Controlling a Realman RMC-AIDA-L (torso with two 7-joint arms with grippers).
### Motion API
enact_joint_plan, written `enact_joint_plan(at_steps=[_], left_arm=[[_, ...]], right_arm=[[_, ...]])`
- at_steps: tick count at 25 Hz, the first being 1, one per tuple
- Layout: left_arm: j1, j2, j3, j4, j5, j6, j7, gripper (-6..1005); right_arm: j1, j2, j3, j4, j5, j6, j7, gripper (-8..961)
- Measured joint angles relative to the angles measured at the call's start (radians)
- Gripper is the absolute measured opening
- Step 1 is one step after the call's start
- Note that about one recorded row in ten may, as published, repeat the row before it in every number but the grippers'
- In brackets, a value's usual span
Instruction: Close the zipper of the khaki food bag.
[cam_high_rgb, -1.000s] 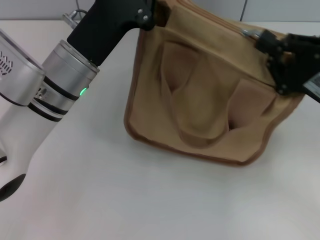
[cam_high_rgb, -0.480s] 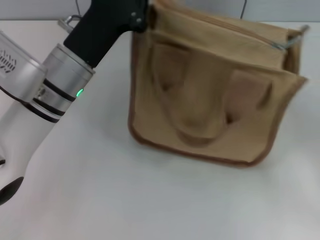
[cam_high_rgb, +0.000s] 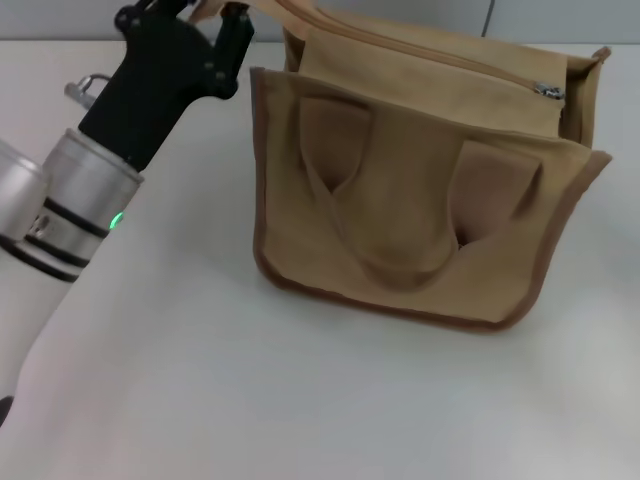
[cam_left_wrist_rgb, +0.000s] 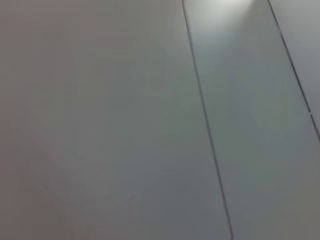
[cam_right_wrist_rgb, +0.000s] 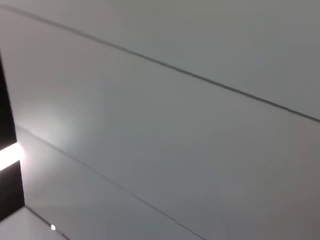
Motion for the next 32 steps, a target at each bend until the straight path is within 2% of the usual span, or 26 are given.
enact_joint_plan(at_steps=[5,6,9,11,14,16,19,20,21,22,24,25,26,27,30,32], left_arm=[[0.016,-0.001,0.000,0.012,0.001,-0.007,0.000,339],[0.059,-0.001,0.002,0.029,0.001,-0.039,0.002,372],[0.077,-0.001,0.001,0.030,0.000,-0.044,0.002,478],[0.154,0.001,-0.014,0.031,-0.005,-0.042,-0.032,549],[0.186,0.001,-0.012,0.030,-0.003,-0.033,-0.058,692],[0.239,0.002,0.015,0.028,0.016,0.005,-0.112,788],[0.270,0.003,0.050,0.044,0.055,0.050,-0.148,792],[0.286,0.004,0.080,0.063,0.089,0.086,-0.169,794],[0.301,0.005,0.152,0.115,0.164,0.158,-0.201,795],[0.301,0.005,0.152,0.115,0.164,0.158,-0.201,797],[0.303,0.005,0.236,0.176,0.240,0.230,-0.227,798],[0.302,0.006,0.277,0.204,0.268,0.258,-0.239,798],[0.302,0.006,0.277,0.204,0.268,0.258,-0.239,798],[0.295,0.006,0.344,0.252,0.305,0.302,-0.280,798],[0.273,0.008,0.420,0.326,0.314,0.334,-0.395,798],[0.254,0.009,0.481,0.397,0.315,0.346,-0.500,798]], right_arm=[[0.032,0.001,-0.007,0.000,-0.025,0.000,-0.102,453],[0.038,0.001,-0.007,0.000,-0.030,0.002,-0.121,491],[0.054,0.003,-0.007,0.000,-0.039,0.006,-0.169,614],[0.070,0.004,-0.007,0.000,-0.050,0.008,-0.219,696],[0.082,0.005,-0.007,0.001,-0.061,0.010,-0.267,704],[0.089,0.015,-0.010,0.005,-0.072,0.013,-0.395,710],[0.087,0.028,-0.015,0.003,-0.072,0.007,-0.471,718],[0.084,0.036,-0.017,0.001,-0.072,-0.002,-0.523,718],[0.081,0.043,-0.033,0.000,-0.072,-0.021,-0.614,718],[0.081,0.043,-0.033,0.000,-0.072,-0.021,-0.614,718],[0.080,0.045,-0.074,0.000,-0.072,-0.044,-0.702,718],[0.079,0.044,-0.105,0.000,-0.072,-0.057,-0.748,719],[0.078,0.036,-0.178,-0.005,-0.083,-0.079,-0.826,719],[0.078,0.036,-0.178,-0.005,-0.083,-0.079,-0.826,719],[0.078,0.018,-0.244,-0.041,-0.165,-0.104,-0.884,719],[0.077,0.014,-0.246,-0.106,-0.307,-0.125,-0.888,718]])
